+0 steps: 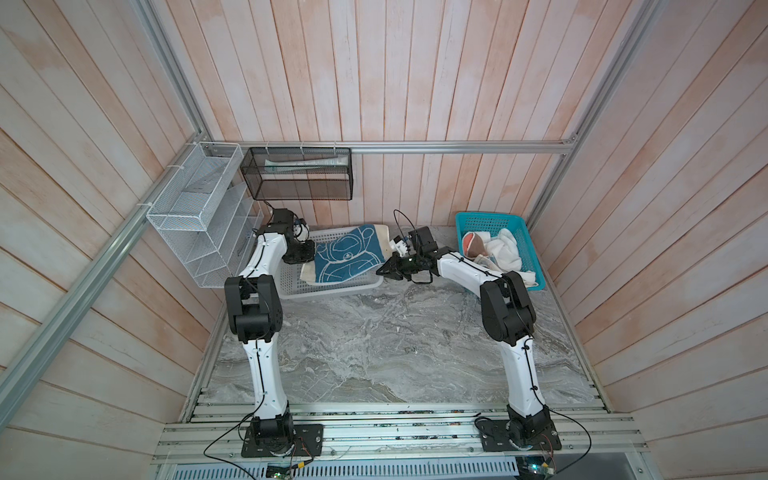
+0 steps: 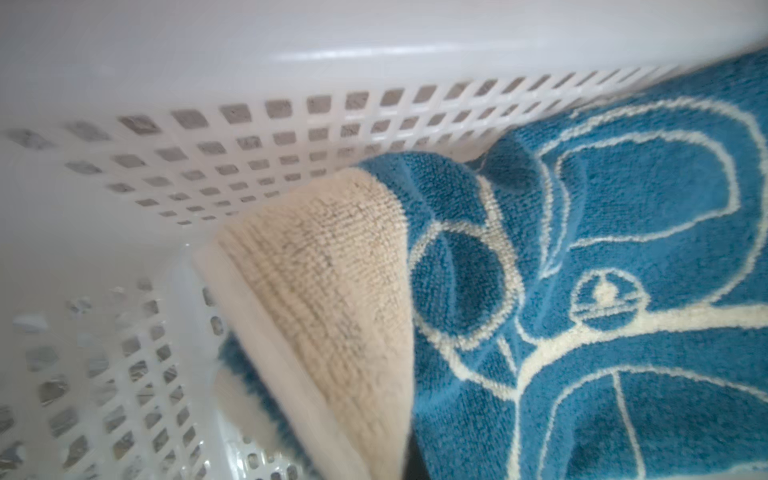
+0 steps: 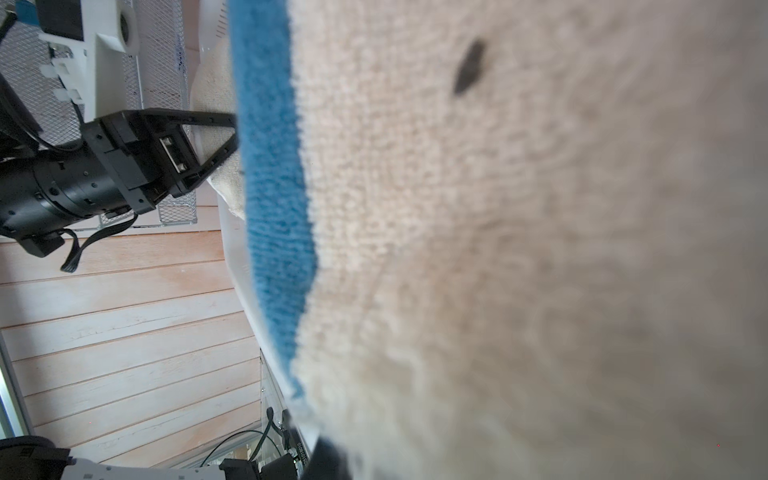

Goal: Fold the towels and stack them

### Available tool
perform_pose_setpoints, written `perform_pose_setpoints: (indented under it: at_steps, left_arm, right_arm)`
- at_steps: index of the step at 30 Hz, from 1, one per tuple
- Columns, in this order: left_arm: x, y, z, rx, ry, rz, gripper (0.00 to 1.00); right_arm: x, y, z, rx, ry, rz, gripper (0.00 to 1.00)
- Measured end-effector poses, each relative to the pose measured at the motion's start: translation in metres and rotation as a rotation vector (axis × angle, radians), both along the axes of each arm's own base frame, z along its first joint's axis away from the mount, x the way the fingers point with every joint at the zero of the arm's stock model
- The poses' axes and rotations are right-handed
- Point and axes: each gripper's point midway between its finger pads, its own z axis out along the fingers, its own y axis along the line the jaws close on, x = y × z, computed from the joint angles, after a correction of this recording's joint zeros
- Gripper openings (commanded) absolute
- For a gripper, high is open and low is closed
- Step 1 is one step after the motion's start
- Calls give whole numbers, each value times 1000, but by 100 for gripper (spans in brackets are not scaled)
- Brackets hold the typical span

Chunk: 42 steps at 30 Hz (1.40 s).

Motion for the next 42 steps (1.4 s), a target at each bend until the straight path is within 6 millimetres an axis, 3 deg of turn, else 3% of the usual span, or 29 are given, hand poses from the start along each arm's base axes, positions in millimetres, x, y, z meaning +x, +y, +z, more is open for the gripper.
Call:
perform_pose_setpoints:
  at_steps: [12,15,17,20,22,24,26,32,35,37,40,42]
  left_arm:
    - [4,25,-25,106,78,25,0]
    - [5,34,-29,122,91,42,1]
    - [3,40,-30,129,103,53,22]
    - [-1,52,-31,170,122,88,29]
    - [-3,58,-29,192,128,108,39]
    - [-5,64,-21,216,123,126,48]
    - [-6,71,-6,233,96,154,48]
    - [-19,76,67,240,-48,205,38]
    - [-24,65,90,210,-118,204,33]
    - [-27,48,93,176,-142,181,30]
    - [-27,1,79,102,-141,104,27]
    - [-27,-37,59,42,-110,45,26]
  right_arm:
    - [-1,-5,0,-4,28,-12,0]
    - [5,-9,1,-25,34,-27,17]
    - [7,-12,-2,-39,29,-34,31]
    - [12,-18,-4,-71,15,-55,38]
    - [16,-20,-1,-83,0,-63,40]
    - [21,-21,5,-101,-29,-72,41]
    - [27,-23,15,-118,-66,-79,41]
    - [49,-28,67,-164,-215,-84,42]
    - [58,-38,96,-192,-292,-90,44]
    - [64,-53,107,-227,-330,-103,45]
    - [72,-93,100,-328,-330,-147,47]
    - [76,-135,87,-417,-299,-194,47]
